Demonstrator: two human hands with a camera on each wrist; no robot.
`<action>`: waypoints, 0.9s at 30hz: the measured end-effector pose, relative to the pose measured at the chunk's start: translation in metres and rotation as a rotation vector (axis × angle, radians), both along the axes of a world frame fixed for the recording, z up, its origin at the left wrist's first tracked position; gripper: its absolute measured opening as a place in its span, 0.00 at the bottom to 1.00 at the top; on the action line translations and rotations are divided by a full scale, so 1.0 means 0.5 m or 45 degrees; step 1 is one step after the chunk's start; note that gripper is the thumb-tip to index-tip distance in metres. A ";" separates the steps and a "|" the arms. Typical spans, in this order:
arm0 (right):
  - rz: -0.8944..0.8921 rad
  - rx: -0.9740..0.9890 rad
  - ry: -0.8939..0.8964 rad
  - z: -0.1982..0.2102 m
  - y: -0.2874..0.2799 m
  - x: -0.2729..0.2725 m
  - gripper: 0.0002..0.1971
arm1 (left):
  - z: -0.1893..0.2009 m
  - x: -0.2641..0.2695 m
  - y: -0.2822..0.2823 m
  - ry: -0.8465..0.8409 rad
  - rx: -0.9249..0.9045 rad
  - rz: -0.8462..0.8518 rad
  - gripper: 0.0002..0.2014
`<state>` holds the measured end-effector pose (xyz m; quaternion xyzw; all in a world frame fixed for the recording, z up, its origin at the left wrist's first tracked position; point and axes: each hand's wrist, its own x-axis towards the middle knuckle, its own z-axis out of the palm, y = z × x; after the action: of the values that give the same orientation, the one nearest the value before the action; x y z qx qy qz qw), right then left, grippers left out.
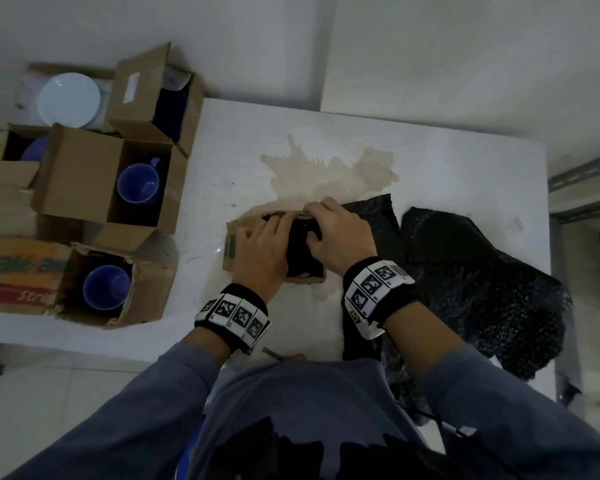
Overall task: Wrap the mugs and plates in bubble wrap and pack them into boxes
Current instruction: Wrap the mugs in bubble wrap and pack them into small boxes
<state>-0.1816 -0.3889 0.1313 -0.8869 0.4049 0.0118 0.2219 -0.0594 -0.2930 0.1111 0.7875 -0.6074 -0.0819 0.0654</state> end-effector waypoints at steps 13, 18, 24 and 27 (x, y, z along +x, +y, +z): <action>0.241 -0.091 0.442 -0.030 0.070 -0.017 0.15 | -0.005 -0.020 0.020 -0.193 0.416 -0.226 0.14; 0.209 0.050 0.600 -0.028 0.084 -0.008 0.31 | -0.024 -0.037 0.047 -0.059 0.344 -0.184 0.33; 0.232 0.185 0.601 -0.025 0.079 -0.017 0.33 | -0.034 -0.038 0.065 -0.055 0.433 -0.199 0.38; 0.256 0.155 0.632 -0.008 0.081 -0.016 0.31 | -0.034 0.004 0.061 -0.130 0.492 -0.389 0.35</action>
<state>-0.1895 -0.3482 0.1274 -0.8776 0.3553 0.2753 0.1665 -0.0575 -0.2624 0.0943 0.6874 -0.6951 -0.1658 -0.1302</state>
